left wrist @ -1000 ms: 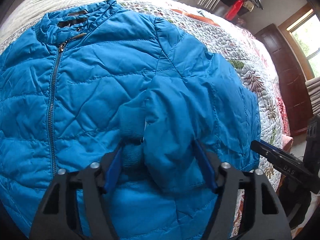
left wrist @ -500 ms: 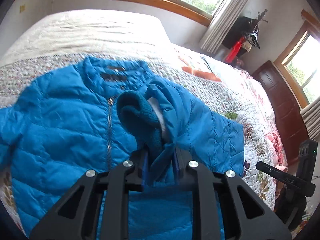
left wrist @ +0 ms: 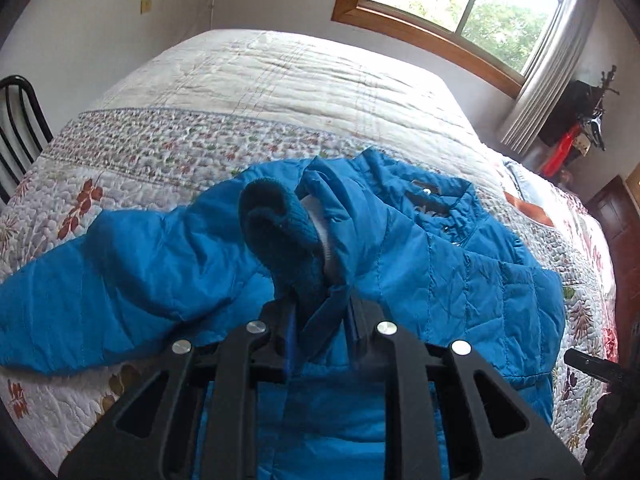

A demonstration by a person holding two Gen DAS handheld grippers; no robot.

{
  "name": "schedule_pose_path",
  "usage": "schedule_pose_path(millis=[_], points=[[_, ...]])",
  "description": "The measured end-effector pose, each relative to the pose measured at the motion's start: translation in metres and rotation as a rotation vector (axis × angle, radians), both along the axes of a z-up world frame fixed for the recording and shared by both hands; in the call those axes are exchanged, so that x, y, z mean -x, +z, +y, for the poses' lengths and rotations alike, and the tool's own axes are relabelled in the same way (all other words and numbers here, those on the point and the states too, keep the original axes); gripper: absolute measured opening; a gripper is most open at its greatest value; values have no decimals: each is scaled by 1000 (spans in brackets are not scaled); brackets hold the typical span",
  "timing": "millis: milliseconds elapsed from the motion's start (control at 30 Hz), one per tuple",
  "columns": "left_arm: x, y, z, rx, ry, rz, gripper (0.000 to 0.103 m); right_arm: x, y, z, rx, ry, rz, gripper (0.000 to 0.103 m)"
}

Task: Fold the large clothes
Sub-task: 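Carry the held sleeve across the jacket body and release it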

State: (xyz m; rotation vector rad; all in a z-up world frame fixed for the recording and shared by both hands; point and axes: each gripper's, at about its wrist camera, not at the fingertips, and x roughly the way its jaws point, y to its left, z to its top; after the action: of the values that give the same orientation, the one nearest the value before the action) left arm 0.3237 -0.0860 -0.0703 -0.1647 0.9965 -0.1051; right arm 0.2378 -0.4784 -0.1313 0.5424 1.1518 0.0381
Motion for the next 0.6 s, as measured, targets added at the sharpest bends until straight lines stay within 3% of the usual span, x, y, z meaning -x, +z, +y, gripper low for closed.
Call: schedule_pose_path(millis=[200, 367, 500, 600], points=[[-1, -49, 7, -53, 4, 90, 21, -29, -24, 18, 132, -2, 134, 50], [-3, -73, 8, -87, -16, 114, 30, -32, -46, 15, 116, -21, 179, 50], [-6, -72, 14, -78, -22, 135, 39, -34, -43, 18, 133, -11, 184, 50], [0, -46, 29, -47, 6, 106, 42, -26, -17, 19, 202, -31, 151, 50]])
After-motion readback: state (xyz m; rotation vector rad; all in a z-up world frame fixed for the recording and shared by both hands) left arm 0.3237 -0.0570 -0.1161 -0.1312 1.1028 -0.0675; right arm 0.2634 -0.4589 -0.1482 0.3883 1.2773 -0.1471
